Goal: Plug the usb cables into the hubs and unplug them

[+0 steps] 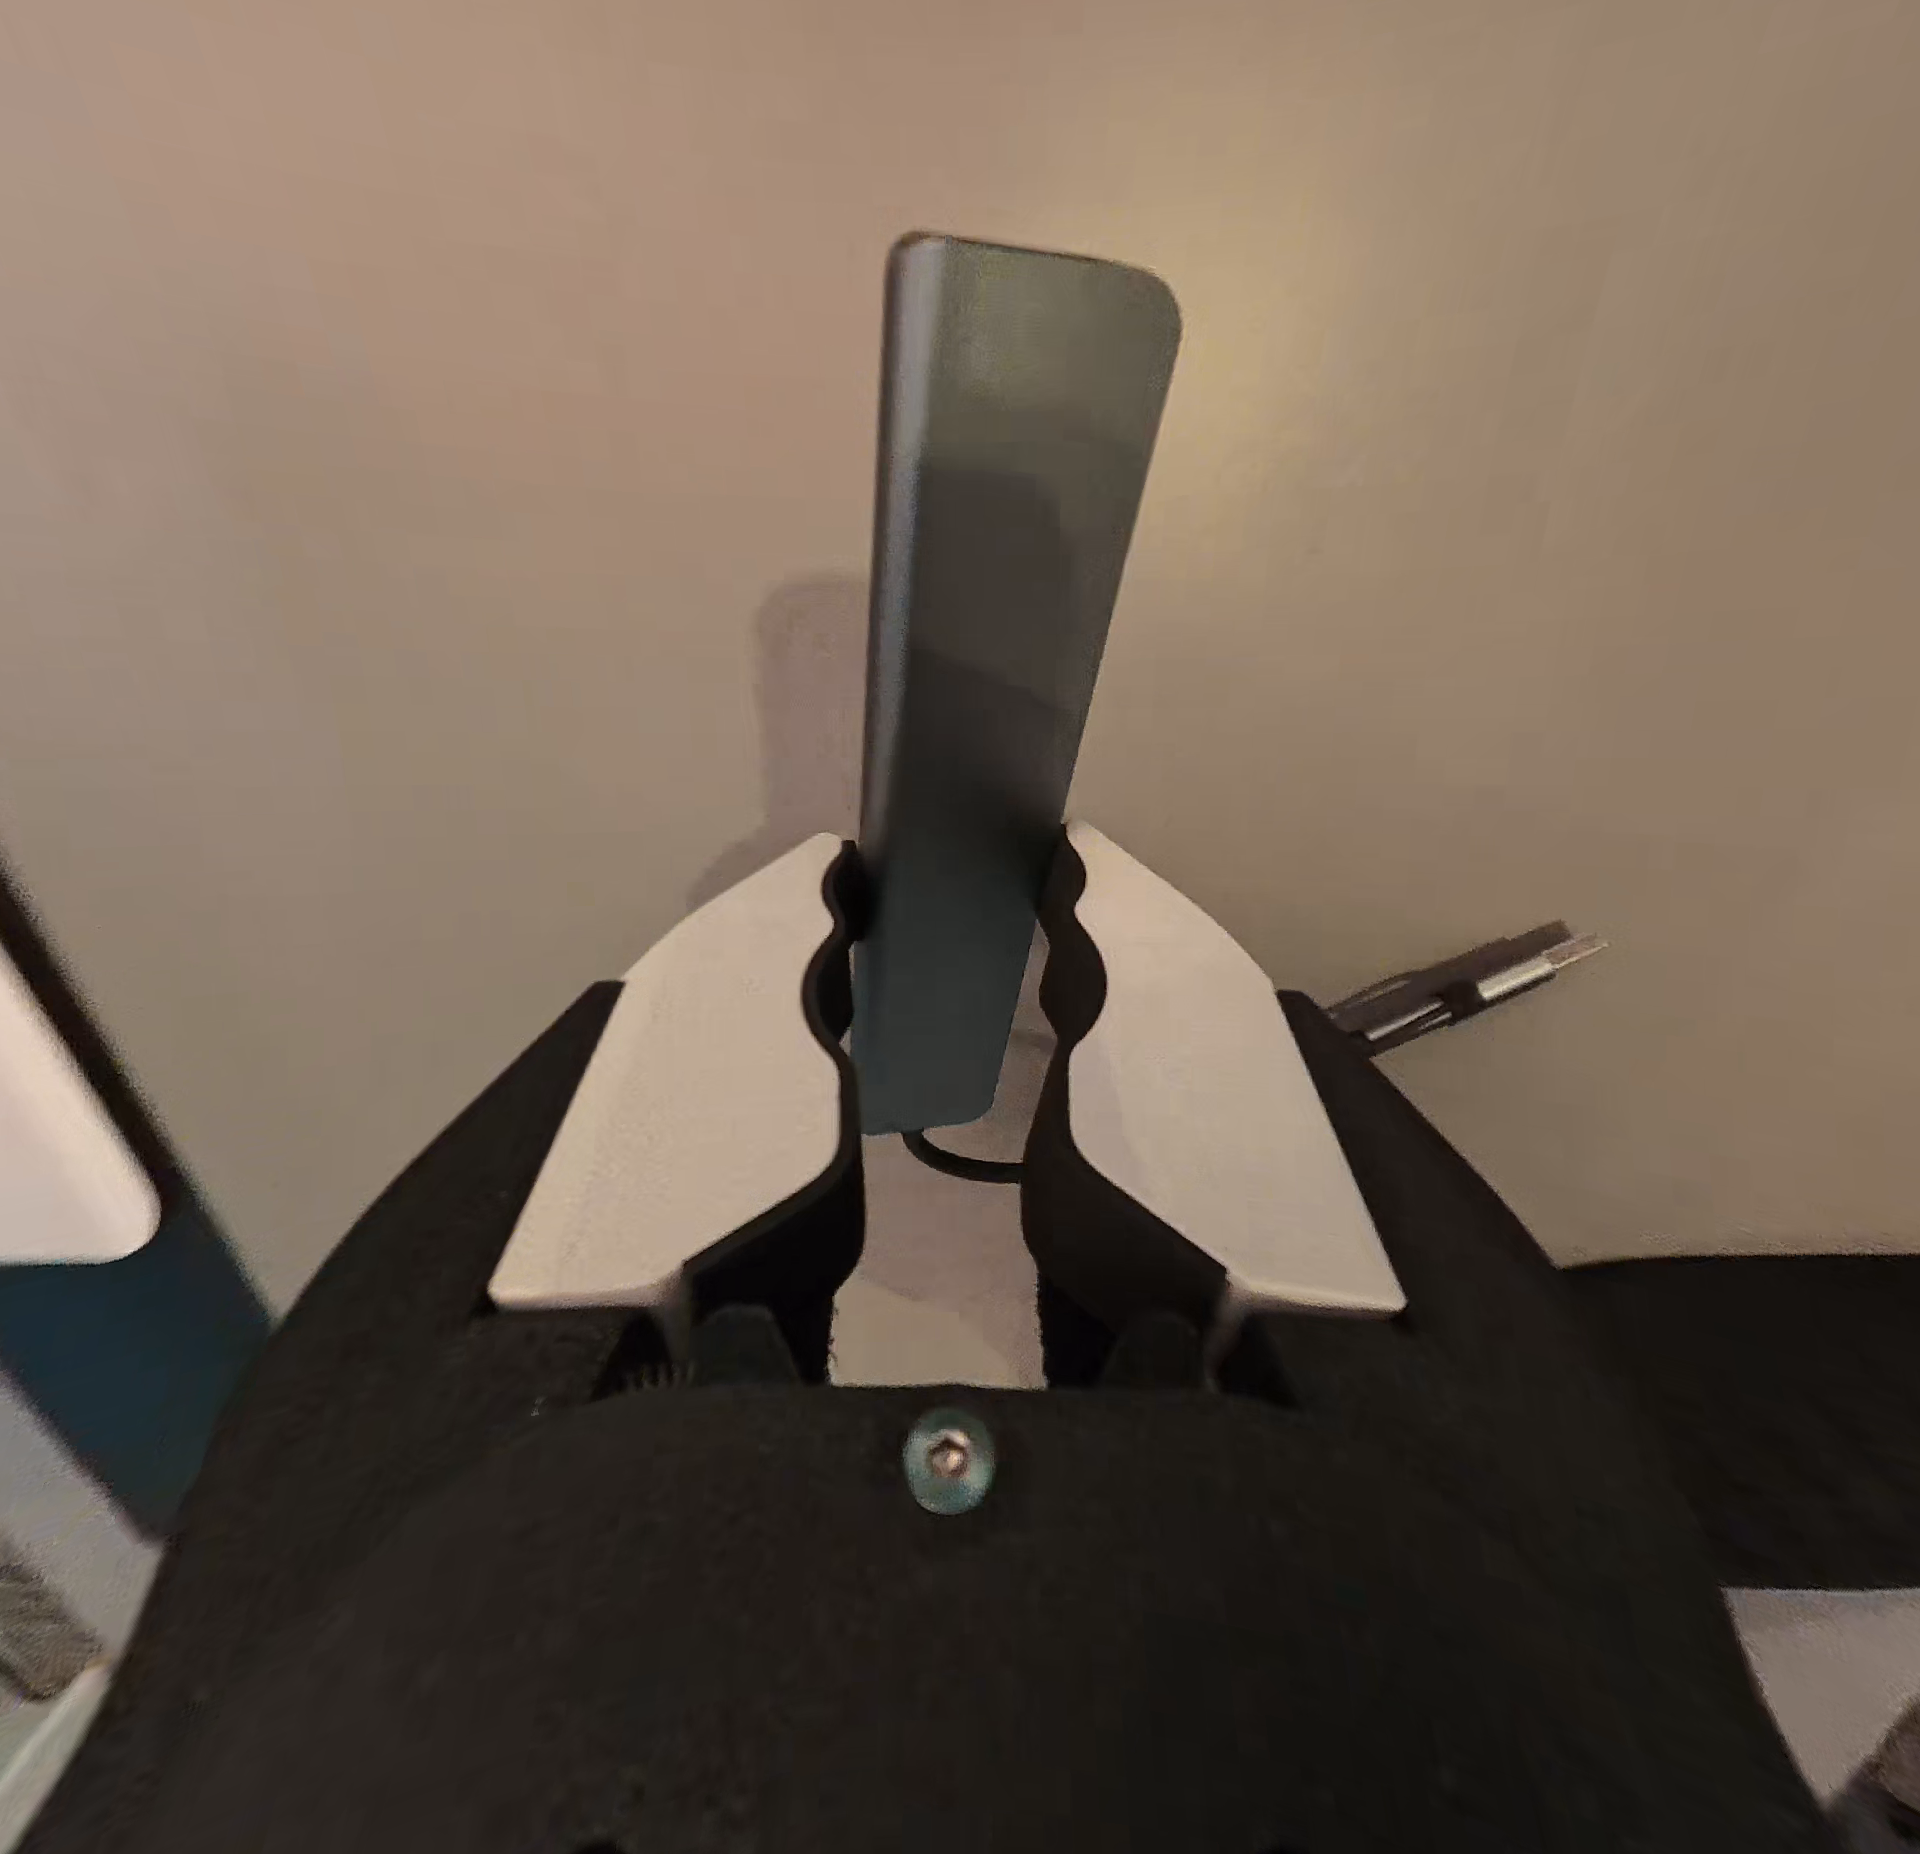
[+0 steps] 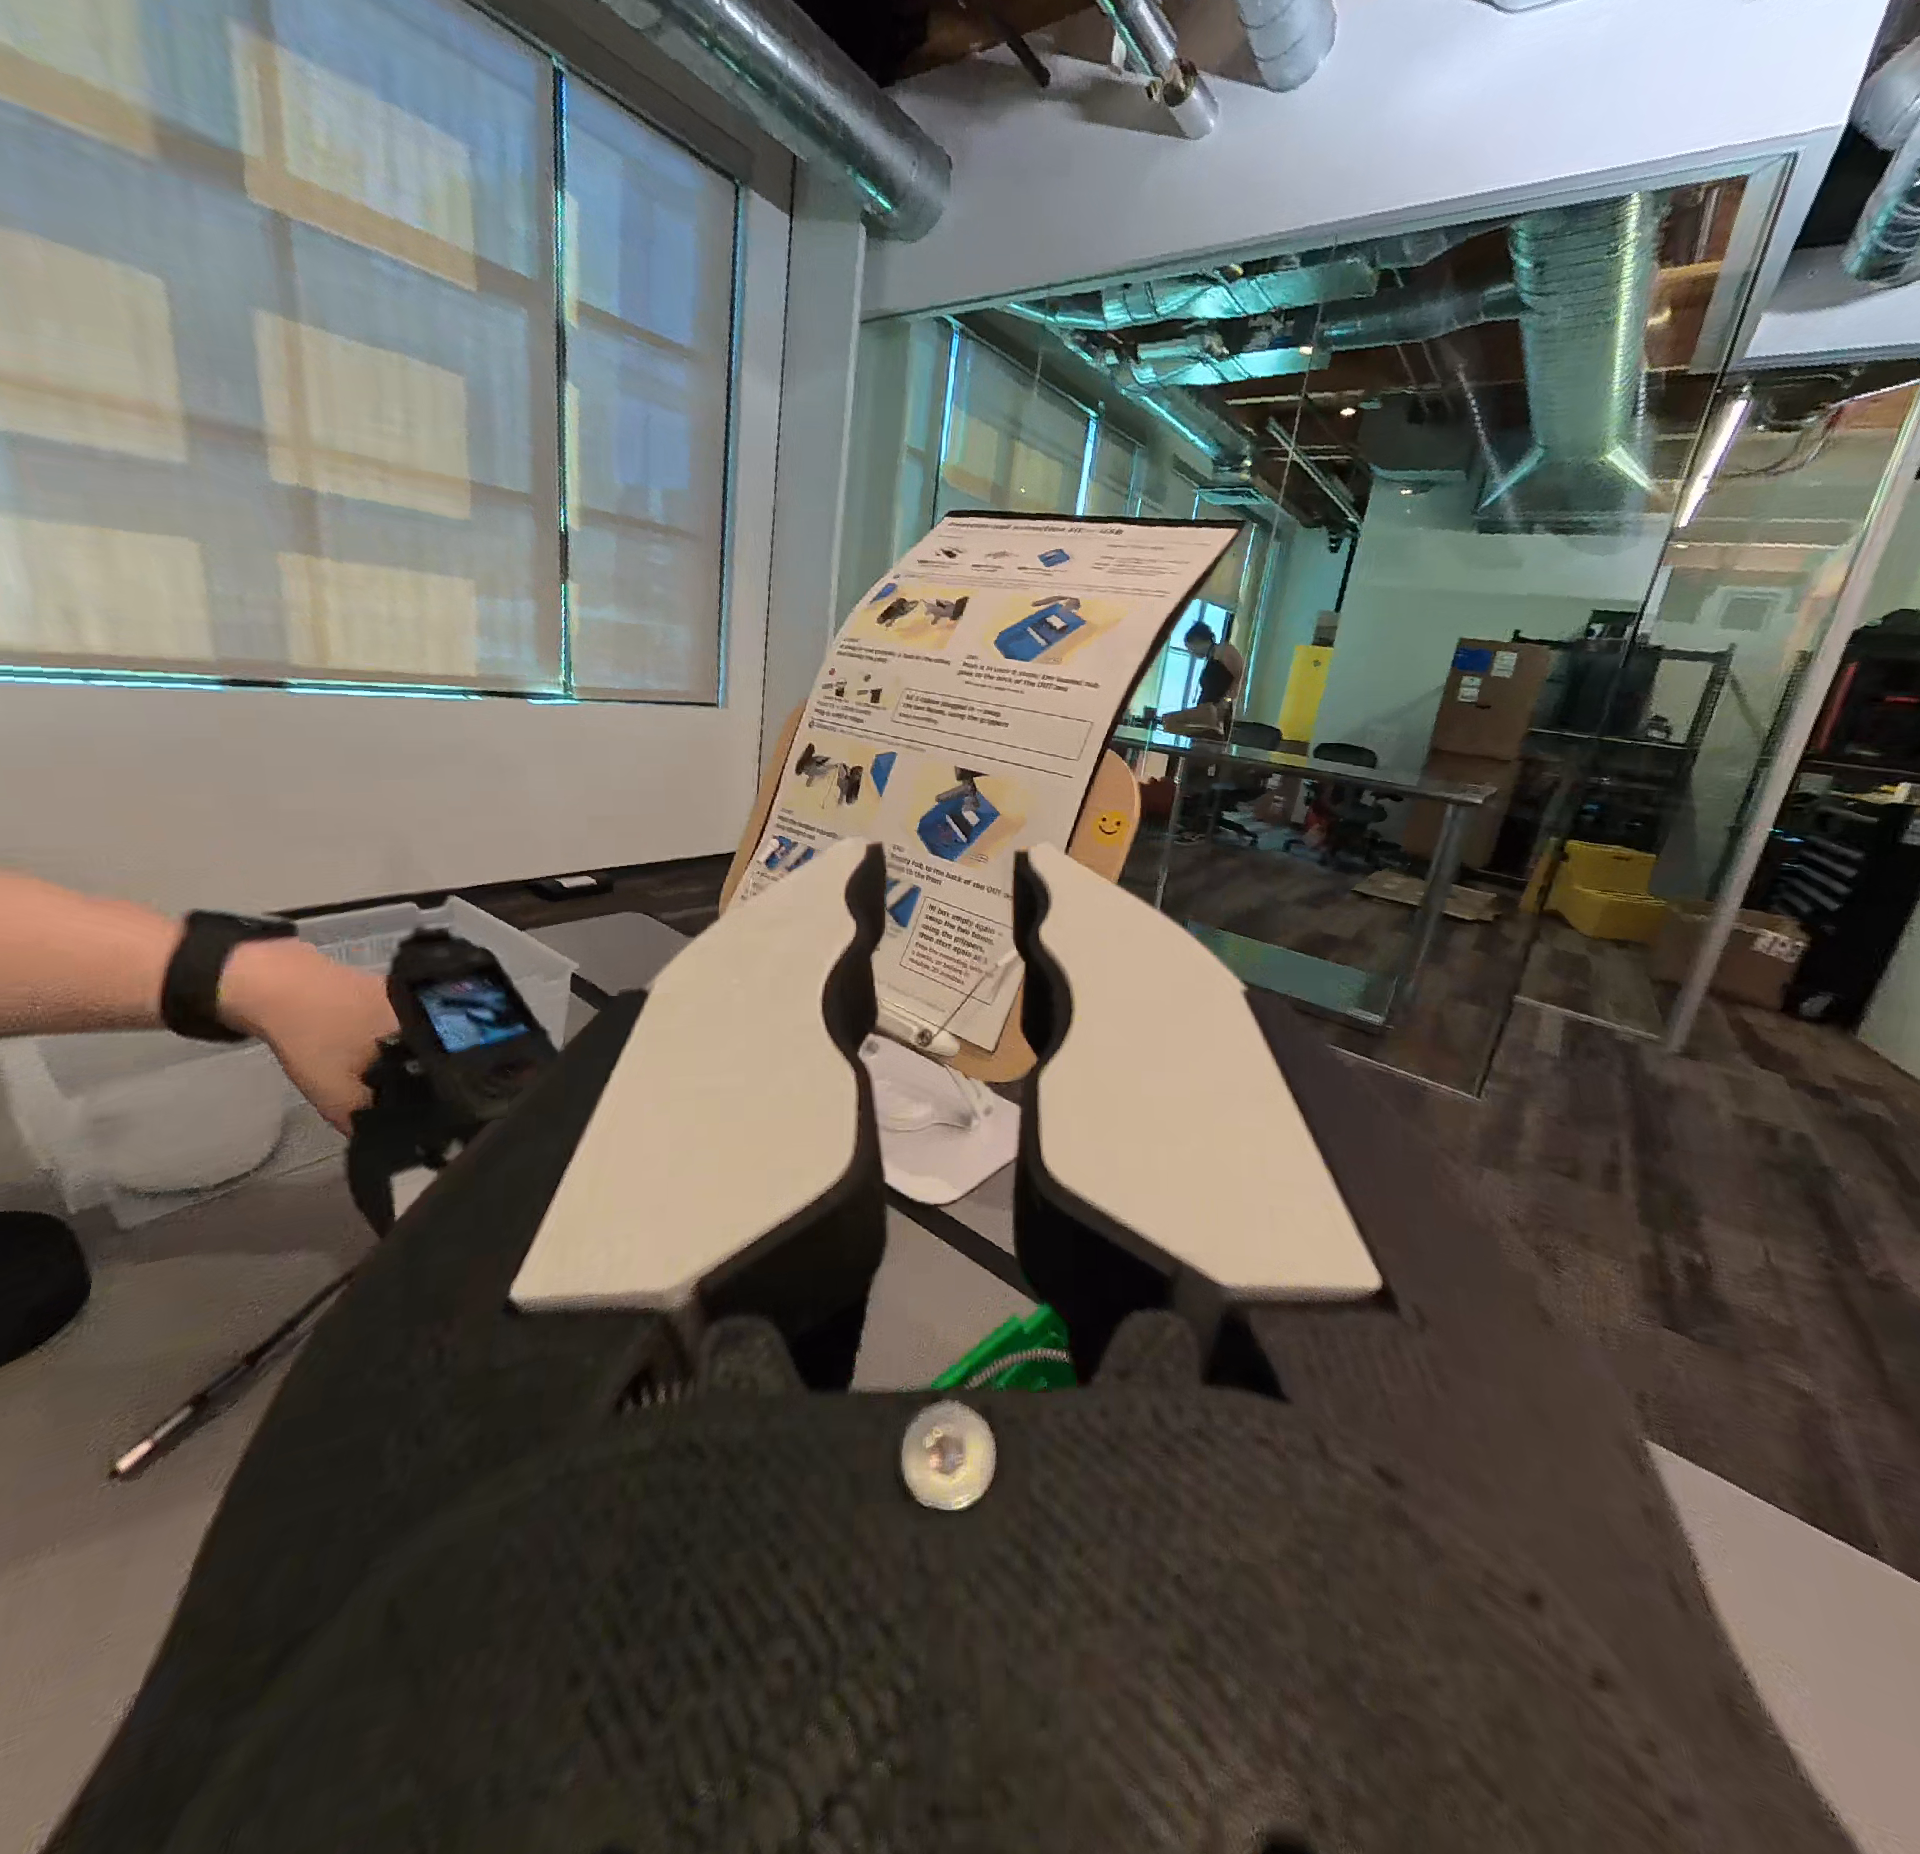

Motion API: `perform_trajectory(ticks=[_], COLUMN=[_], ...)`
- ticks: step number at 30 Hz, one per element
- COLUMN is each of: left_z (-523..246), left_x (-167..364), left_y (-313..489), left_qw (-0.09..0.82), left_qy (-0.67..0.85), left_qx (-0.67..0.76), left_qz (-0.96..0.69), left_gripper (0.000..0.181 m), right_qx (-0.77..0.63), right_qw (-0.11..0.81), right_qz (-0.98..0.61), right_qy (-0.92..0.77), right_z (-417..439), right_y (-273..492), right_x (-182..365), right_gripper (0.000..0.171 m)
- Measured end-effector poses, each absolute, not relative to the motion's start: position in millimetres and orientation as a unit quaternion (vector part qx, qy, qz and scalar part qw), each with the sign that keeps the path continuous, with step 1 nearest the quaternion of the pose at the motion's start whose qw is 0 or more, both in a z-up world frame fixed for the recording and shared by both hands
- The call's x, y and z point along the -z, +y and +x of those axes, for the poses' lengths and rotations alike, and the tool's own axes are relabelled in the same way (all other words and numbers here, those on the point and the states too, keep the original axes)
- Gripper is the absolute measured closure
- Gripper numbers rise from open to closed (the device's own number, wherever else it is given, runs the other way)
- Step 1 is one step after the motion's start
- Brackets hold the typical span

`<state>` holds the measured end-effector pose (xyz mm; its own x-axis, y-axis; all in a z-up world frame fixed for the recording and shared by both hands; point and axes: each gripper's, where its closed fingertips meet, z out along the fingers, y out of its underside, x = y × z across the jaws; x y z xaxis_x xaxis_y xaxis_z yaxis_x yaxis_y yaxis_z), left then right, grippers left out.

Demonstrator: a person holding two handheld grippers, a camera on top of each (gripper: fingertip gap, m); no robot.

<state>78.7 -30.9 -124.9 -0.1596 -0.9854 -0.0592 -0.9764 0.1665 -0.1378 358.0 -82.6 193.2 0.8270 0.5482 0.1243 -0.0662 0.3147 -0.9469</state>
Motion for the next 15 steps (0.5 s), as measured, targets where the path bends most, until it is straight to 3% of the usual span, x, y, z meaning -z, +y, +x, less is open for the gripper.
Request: perform_trajectory(ticks=[4,10,15], left_z=[81.8,83.6,86.2], left_x=[155.2,158.8,121.9], left_y=[-23.1,-22.9,-21.8], left_qw=[0.017,0.028,0.111], left_qy=[0.727,0.701,0.675], left_qx=[0.056,0.093,0.117], left_qz=[-0.684,-0.707,-0.720], left_gripper=[0.148,0.148,0.147], right_qx=[-0.231,-0.267,-0.264], right_qw=[0.768,0.763,0.766], right_qz=[-0.553,-0.551,-0.552], right_qy=[-0.225,-0.210,-0.197], right_z=[359.2,367.3,374.3], right_y=[-84.2,-83.1,-81.4], right_x=[-187.8,-184.2,-183.2], right_gripper=[0.147,0.147,0.147])
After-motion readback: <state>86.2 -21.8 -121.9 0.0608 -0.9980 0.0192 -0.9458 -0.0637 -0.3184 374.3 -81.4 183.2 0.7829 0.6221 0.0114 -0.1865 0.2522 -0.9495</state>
